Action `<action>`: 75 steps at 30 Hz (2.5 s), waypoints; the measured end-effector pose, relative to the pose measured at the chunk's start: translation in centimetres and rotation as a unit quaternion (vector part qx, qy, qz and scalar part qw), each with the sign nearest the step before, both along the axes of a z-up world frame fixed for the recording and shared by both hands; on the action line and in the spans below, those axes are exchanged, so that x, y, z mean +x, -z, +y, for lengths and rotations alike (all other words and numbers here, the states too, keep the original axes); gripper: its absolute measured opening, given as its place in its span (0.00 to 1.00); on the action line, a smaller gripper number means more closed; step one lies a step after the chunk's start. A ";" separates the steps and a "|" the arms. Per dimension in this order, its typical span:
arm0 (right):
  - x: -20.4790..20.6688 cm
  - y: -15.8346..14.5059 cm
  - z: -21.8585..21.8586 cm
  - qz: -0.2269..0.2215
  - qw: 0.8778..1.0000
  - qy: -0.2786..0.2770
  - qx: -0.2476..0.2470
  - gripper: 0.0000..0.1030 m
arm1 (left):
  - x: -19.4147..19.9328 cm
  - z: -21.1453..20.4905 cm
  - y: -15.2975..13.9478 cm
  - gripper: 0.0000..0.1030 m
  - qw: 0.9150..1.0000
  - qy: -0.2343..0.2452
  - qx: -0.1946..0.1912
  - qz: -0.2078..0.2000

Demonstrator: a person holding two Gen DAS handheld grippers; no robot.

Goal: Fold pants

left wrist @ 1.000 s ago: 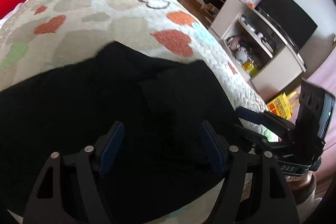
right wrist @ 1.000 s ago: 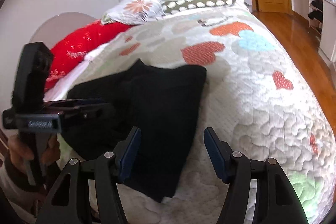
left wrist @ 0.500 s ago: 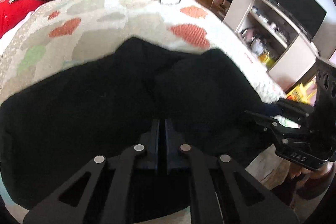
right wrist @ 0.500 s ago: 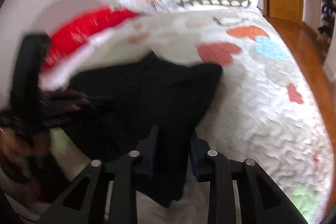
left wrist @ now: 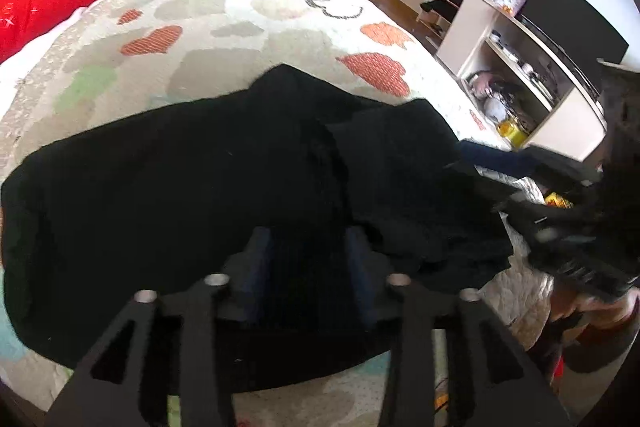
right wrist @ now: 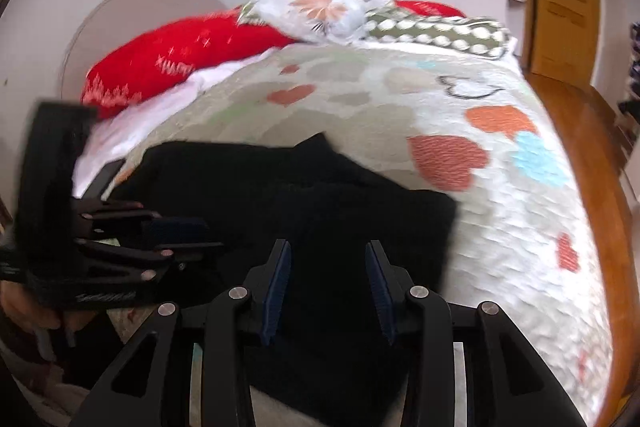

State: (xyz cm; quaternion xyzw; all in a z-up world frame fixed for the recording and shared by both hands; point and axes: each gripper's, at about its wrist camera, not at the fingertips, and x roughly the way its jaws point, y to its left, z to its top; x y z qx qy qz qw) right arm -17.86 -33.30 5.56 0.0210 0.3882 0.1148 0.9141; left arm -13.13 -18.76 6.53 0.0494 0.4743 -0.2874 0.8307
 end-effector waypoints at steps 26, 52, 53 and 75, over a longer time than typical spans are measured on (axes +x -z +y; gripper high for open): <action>4.9 3.2 1.4 0.026 0.999 0.020 -0.030 0.59 | 1.9 3.6 0.6 0.61 0.997 -0.079 0.017 -0.012; 0.9 -1.7 2.0 -0.006 0.997 -0.074 0.005 0.73 | -0.2 5.3 -0.6 0.70 0.984 -0.175 0.011 -0.015; 1.2 -1.9 2.4 -0.008 0.997 -0.075 0.007 0.73 | -0.4 5.5 -0.7 0.72 0.984 -0.177 0.012 -0.015; 8.3 -0.9 9.4 0.004 0.995 -0.098 0.014 0.77 | -1.8 12.5 -0.9 0.80 0.976 -0.212 -0.057 -0.005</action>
